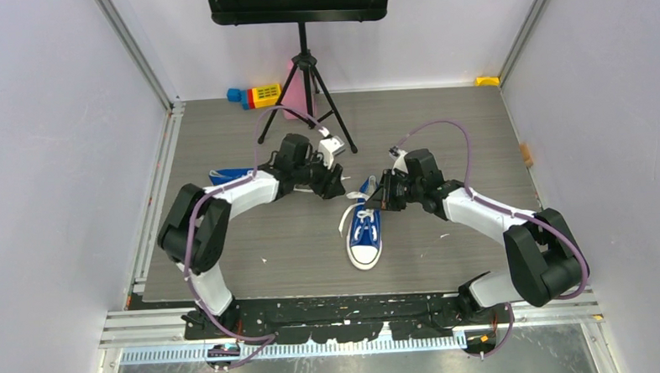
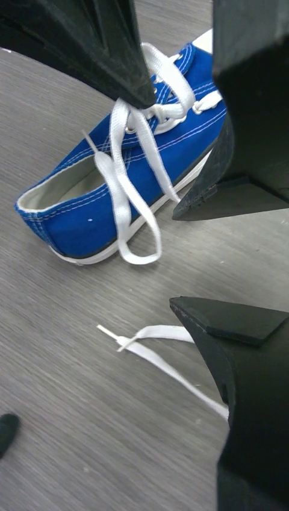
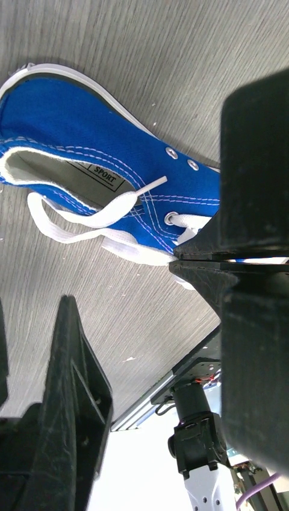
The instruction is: Tie the shoes
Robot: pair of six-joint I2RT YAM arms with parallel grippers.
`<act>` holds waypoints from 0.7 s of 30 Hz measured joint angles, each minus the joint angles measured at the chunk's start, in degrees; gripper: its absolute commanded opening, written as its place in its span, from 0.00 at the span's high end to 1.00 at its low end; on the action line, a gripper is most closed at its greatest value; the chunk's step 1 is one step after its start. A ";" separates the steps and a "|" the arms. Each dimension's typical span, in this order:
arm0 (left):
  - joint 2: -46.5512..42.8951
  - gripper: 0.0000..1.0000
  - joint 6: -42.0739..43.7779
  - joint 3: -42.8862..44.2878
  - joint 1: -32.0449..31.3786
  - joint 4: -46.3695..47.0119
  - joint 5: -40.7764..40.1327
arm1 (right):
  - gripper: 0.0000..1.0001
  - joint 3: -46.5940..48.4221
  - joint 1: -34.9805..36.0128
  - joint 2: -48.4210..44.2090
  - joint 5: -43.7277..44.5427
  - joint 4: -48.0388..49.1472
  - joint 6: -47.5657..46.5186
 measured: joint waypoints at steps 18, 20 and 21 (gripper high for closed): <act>11.91 0.60 14.93 14.14 -1.81 -10.27 15.52 | 1.00 0.68 0.00 -0.02 -0.02 -1.11 -0.59; 12.68 0.63 15.65 14.99 -2.05 -11.69 16.02 | 1.00 0.79 0.00 -0.02 -0.02 -1.14 -0.66; 13.00 0.65 16.06 15.28 -2.19 -12.35 16.17 | 1.00 0.79 0.00 -0.02 -0.02 -1.11 -0.74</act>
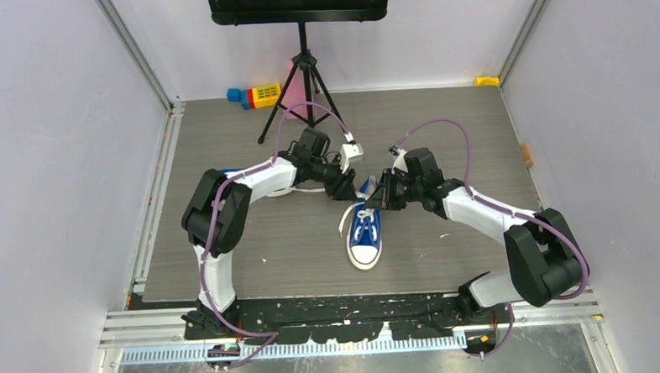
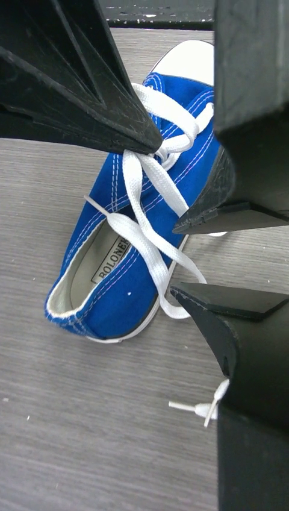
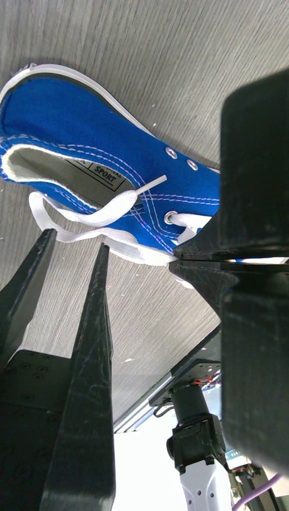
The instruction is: Tie the shoes
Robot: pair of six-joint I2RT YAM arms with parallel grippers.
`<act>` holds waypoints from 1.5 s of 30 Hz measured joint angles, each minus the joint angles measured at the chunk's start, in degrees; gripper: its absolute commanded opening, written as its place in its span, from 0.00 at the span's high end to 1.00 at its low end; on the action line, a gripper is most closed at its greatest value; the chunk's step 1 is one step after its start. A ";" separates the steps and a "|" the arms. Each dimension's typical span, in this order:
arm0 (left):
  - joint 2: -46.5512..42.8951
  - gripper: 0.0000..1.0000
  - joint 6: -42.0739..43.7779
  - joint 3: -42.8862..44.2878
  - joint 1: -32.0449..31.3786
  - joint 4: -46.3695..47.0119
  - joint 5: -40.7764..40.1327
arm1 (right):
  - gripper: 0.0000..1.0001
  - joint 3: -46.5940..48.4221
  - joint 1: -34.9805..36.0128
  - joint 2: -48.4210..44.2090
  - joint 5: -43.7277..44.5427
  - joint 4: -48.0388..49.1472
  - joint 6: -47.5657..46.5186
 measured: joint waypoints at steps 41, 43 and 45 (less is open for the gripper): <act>-15.54 1.00 -18.23 -13.09 -4.81 1.86 -8.94 | 1.00 3.13 0.00 3.37 1.49 0.11 1.31; -15.89 1.00 -20.13 -13.09 -5.09 1.92 -8.94 | 1.00 3.19 0.00 3.39 1.55 0.09 1.36; -16.00 1.00 -22.29 -13.11 -5.51 1.92 -8.92 | 1.00 3.21 0.00 3.39 1.66 0.11 1.44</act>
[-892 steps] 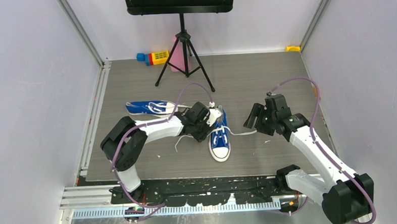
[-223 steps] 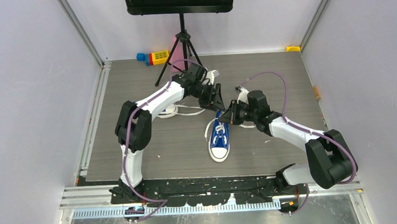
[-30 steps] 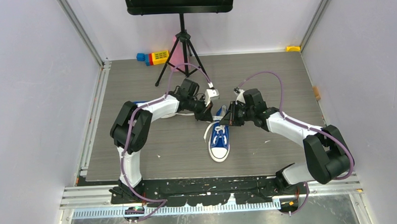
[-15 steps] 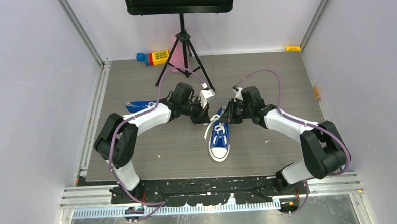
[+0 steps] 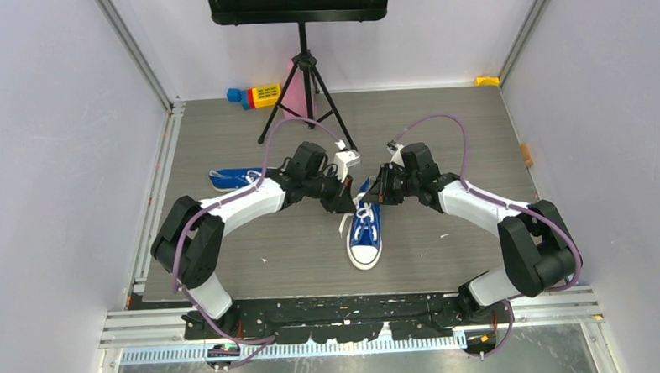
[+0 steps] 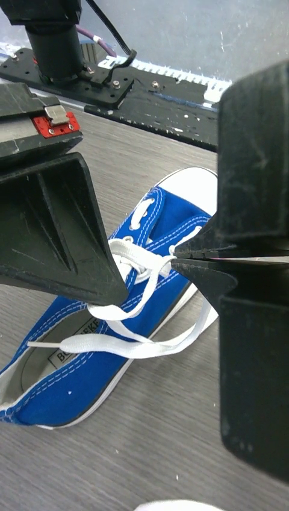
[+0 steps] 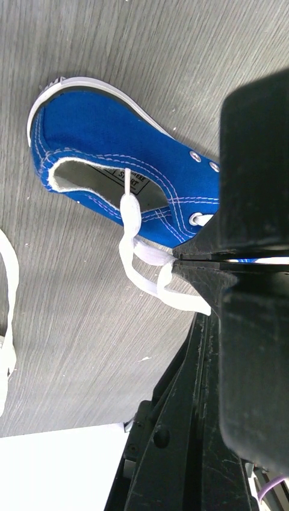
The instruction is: Tie the shoes
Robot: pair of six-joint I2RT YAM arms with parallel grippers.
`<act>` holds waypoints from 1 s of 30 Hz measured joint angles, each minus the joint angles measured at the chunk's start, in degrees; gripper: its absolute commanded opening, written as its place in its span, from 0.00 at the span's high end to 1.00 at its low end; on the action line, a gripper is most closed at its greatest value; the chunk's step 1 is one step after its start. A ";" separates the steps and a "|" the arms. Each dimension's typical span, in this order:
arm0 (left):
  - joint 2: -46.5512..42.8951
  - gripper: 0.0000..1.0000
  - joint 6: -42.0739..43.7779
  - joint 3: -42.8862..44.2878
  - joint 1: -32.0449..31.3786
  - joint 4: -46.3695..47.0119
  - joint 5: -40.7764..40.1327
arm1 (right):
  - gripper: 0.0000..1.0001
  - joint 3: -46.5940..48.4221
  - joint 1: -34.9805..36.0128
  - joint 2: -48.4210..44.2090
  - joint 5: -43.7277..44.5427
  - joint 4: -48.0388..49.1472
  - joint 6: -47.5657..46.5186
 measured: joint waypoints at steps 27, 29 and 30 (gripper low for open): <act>2.27 0.99 -12.13 -0.07 -5.57 4.79 -11.63 | 1.00 0.46 -0.02 0.02 0.20 -0.13 1.42; 2.78 0.99 -12.35 -0.07 -5.73 5.18 -12.13 | 1.00 0.66 -0.02 0.02 0.22 -0.22 1.42; 3.04 0.99 -12.52 -0.11 -5.84 5.51 -12.39 | 1.00 0.68 -0.02 0.02 0.24 -0.24 1.42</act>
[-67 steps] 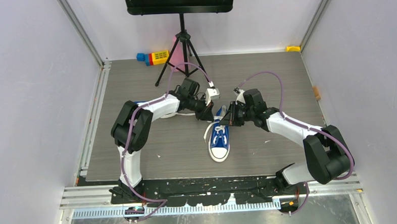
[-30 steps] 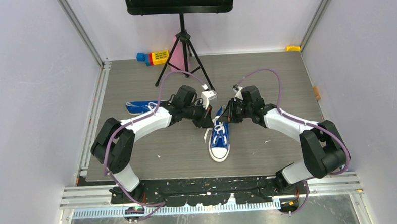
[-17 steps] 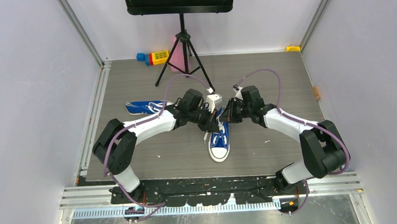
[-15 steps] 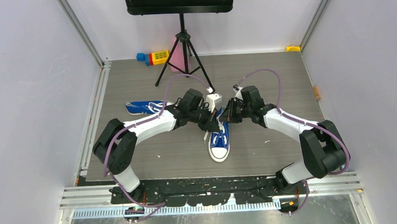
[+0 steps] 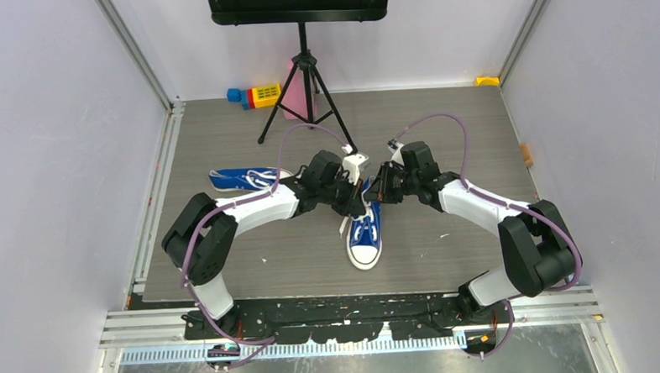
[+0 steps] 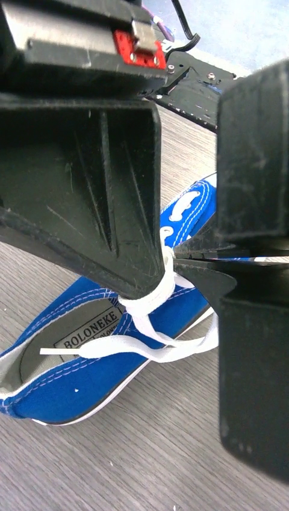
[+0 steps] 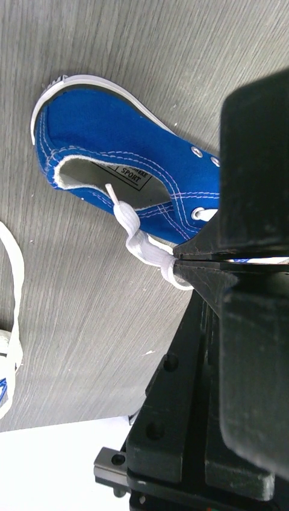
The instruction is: Tie the shoes
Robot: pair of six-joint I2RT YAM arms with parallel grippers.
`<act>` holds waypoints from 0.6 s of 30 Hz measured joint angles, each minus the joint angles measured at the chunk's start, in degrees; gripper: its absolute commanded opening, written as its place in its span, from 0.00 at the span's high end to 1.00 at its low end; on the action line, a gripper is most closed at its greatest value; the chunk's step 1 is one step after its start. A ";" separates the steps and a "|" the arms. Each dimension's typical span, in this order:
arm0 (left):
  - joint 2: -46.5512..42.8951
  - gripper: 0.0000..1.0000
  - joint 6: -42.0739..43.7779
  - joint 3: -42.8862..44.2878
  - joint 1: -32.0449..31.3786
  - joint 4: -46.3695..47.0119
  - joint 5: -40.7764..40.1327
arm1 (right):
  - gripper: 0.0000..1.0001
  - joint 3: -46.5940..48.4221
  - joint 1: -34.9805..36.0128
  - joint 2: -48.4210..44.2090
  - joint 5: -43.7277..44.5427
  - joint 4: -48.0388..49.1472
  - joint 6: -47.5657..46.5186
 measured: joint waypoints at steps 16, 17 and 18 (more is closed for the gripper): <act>1.07 0.99 -2.60 -0.87 -0.09 3.43 -8.00 | 1.00 0.28 -0.04 0.00 0.55 -1.90 0.15; 1.07 0.99 -2.75 -0.90 -0.09 3.52 -7.96 | 1.00 0.28 -0.02 0.00 0.57 -1.92 0.15; 1.11 0.99 -2.91 -0.90 -0.09 3.76 -7.78 | 1.00 0.28 -0.04 0.00 0.63 -1.92 0.15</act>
